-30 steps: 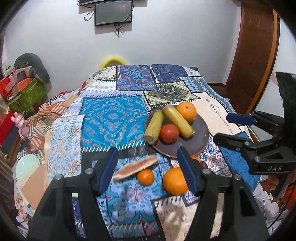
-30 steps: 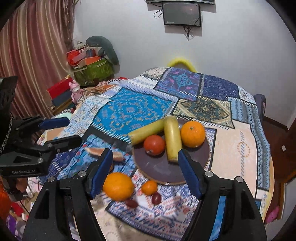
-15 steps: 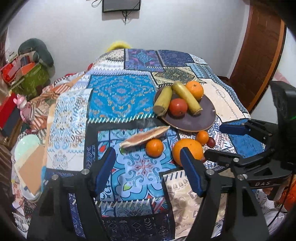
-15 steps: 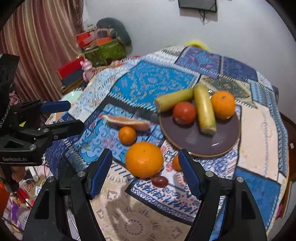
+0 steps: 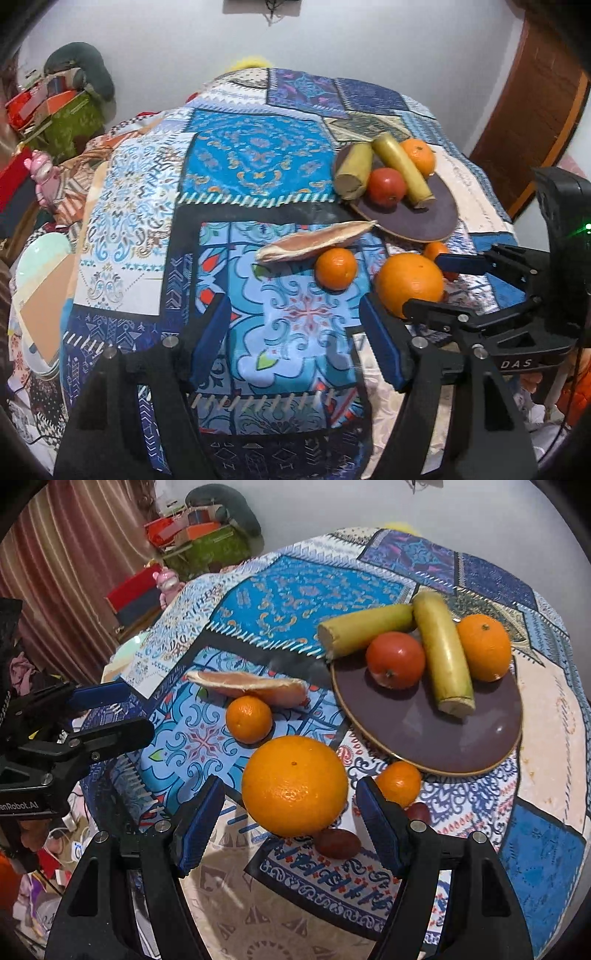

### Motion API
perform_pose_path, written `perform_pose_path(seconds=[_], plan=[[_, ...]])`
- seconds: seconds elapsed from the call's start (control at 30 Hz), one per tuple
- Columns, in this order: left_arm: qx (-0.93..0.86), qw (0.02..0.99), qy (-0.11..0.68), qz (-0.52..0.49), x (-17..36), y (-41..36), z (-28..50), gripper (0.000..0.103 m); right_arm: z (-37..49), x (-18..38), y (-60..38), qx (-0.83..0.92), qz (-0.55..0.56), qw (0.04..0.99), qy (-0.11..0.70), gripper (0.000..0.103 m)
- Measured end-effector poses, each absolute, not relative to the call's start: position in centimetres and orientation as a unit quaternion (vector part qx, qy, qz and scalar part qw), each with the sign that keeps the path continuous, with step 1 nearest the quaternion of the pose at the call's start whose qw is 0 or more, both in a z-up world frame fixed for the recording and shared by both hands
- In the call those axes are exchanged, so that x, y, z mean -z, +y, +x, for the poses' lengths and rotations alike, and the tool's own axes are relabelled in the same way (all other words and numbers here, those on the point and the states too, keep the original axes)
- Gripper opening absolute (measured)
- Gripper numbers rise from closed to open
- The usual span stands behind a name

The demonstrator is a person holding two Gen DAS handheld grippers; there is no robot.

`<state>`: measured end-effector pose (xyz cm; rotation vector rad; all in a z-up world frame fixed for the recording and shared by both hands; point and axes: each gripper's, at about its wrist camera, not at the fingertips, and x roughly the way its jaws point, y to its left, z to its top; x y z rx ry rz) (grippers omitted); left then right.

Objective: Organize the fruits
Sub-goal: 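Grasp the large orange with the right tool while the left tool grasps a small mandarin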

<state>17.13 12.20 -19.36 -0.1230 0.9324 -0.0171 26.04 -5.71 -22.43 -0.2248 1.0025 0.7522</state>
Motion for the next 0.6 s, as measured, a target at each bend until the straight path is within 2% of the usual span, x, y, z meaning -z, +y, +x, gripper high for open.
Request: perform_pose_path(seconds=[0.33,0.4,0.6], plan=[[0.003,0.882,0.467,-0.064,20.8,12.2,17.8,0.072,26.8,23.9,-4.6,-0.35,-0.111,0.8,0.476,0.07],[0.008,0.882,0.468,-0.064,20.9,12.0,17.8,0.072,26.8,23.9,-4.6,-0.346,-0.116,0.802,0.473,0.063],[0.021,0.88,0.471,-0.05,21.5,11.1,18.2,0.072,26.7,23.1,-5.3,-0.353,-0.106,0.806,0.463,0.062]])
